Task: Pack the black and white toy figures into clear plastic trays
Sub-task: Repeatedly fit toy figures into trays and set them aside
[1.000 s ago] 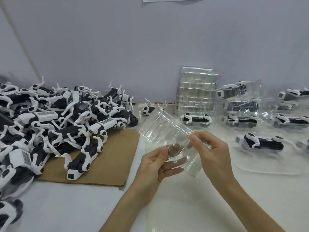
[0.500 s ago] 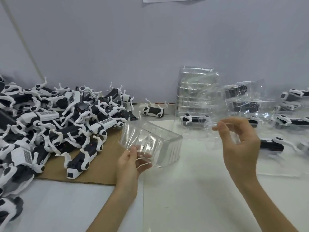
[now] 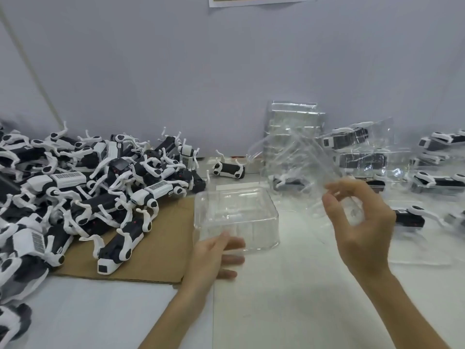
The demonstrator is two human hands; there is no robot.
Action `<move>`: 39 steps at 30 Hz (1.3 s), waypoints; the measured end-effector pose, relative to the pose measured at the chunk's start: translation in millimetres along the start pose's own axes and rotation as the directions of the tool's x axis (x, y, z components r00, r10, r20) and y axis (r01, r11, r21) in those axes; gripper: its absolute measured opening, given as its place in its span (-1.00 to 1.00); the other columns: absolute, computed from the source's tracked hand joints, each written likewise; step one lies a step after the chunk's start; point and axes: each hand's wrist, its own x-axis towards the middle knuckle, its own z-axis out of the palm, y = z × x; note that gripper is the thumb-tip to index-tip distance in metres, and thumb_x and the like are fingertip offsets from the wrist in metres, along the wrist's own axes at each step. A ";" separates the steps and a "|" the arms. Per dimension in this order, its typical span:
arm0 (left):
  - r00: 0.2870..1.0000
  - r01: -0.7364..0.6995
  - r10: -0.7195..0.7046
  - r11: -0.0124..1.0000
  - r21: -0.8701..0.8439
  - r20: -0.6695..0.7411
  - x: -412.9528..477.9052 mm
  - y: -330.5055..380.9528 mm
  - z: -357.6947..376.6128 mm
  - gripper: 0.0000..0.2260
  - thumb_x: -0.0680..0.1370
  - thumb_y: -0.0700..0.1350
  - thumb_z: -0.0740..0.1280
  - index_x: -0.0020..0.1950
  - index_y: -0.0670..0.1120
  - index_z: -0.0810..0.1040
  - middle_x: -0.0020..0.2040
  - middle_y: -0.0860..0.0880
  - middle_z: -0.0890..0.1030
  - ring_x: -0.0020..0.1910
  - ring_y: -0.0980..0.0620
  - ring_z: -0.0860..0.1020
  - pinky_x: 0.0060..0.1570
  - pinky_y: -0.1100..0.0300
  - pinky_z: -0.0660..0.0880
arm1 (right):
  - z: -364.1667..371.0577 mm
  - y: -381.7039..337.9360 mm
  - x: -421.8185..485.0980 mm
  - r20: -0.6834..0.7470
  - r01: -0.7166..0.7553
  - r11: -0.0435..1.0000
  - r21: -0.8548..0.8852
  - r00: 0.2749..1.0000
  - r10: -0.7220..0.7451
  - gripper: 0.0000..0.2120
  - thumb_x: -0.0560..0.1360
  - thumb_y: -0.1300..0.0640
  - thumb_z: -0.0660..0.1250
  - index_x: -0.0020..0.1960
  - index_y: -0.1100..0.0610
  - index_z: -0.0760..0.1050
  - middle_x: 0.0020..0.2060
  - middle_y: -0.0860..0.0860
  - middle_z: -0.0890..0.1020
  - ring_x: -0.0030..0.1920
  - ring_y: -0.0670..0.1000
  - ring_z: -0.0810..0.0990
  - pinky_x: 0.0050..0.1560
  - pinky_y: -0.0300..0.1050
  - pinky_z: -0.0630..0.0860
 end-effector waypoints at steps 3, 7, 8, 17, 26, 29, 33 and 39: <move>0.987 0.080 -0.062 0.990 -0.116 0.146 3.6 2.3 -2.5 -0.62 0.65 0.13 0.11 0.18 -0.03 0.63 0.11 0.05 0.70 0.10 0.07 0.67 -0.14 0.12 0.60 | -1.7 -8.2 -3.0 0.114 0.148 0.988 0.046 0.982 -0.152 -0.84 0.45 0.10 0.33 -0.09 0.19 0.59 -0.31 -0.05 0.61 -0.26 -0.11 0.58 -0.09 0.04 0.49; 1.000 0.019 -0.009 0.933 -0.361 0.029 3.8 7.7 -12.1 -0.57 0.55 0.16 0.17 0.13 -0.12 0.62 0.08 -0.11 0.71 0.05 -0.07 0.68 0.02 0.00 0.54 | 4.3 -23.4 -8.3 0.407 0.268 0.960 0.085 0.870 -0.279 -0.89 0.36 0.09 0.33 -0.17 0.10 0.60 -0.34 -0.12 0.59 -0.31 -0.11 0.55 -0.08 -0.05 0.45; 0.999 -0.001 -0.014 0.910 -0.414 -0.034 4.0 9.8 -16.7 -0.60 0.58 0.14 0.18 0.08 -0.13 0.65 0.05 -0.15 0.71 0.01 -0.10 0.69 -0.01 0.00 0.54 | 5.7 -24.5 -9.8 0.506 0.253 0.964 0.078 0.823 -0.257 -0.89 0.35 0.07 0.33 -0.18 0.07 0.58 -0.33 -0.16 0.57 -0.29 -0.13 0.54 -0.06 -0.08 0.43; 0.982 -0.080 0.023 0.948 -0.307 -0.188 11.4 11.6 -47.5 -0.61 0.66 0.09 0.12 0.19 -0.12 0.60 0.08 -0.06 0.71 0.14 -0.05 0.65 0.22 0.03 0.48 | 7.0 -20.1 -16.0 0.879 0.116 0.978 -0.174 0.465 0.102 -0.86 0.30 -0.06 0.22 -0.23 -0.07 0.53 -0.23 -0.20 0.60 -0.17 -0.10 0.53 0.01 -0.20 0.44; 0.982 -0.173 0.166 0.983 -0.069 -0.094 2.5 11.8 -31.1 -0.78 0.61 -0.01 0.26 0.14 -0.03 0.64 0.05 0.03 0.71 0.13 -0.01 0.63 0.21 0.04 0.46 | 14.0 -12.1 -15.9 0.626 -0.117 0.991 0.060 0.778 0.054 -0.86 0.44 0.24 0.33 -0.20 0.11 0.65 -0.33 -0.08 0.66 -0.28 0.01 0.62 -0.22 -0.17 0.54; 0.975 -0.216 0.212 0.973 -0.082 -0.060 1.9 6.2 -30.0 -0.80 0.53 -0.02 0.38 0.12 -0.02 0.64 0.04 0.03 0.71 0.13 0.00 0.63 0.18 0.10 0.48 | 22.6 -12.1 -13.2 0.548 -0.298 0.935 0.194 0.823 0.149 -0.82 0.46 0.26 0.30 -0.20 0.12 0.66 -0.35 0.06 0.66 -0.34 0.06 0.62 -0.26 -0.15 0.55; 0.951 -0.308 0.306 0.950 -0.055 -0.037 2.8 -3.7 -25.3 -0.75 0.44 0.03 0.37 0.09 0.02 0.64 0.03 0.03 0.71 0.13 0.02 0.62 0.12 0.20 0.46 | 60.9 -8.1 32.0 0.581 -0.471 0.869 0.153 0.754 0.307 -0.82 0.54 0.27 0.33 -0.12 0.09 0.67 -0.28 0.09 0.69 -0.31 0.04 0.63 -0.23 -0.10 0.57; 0.928 -0.373 0.370 0.926 -0.058 -0.044 8.7 -12.1 -19.8 -0.78 0.43 -0.10 0.32 0.04 -0.01 0.64 -0.04 0.01 0.72 0.06 0.04 0.65 0.14 0.11 0.52 | 156.8 40.1 97.8 0.573 -0.283 0.927 -0.246 0.729 0.374 -0.85 0.52 0.14 0.41 0.08 0.10 0.60 -0.10 0.01 0.70 -0.11 -0.02 0.69 0.02 0.02 0.63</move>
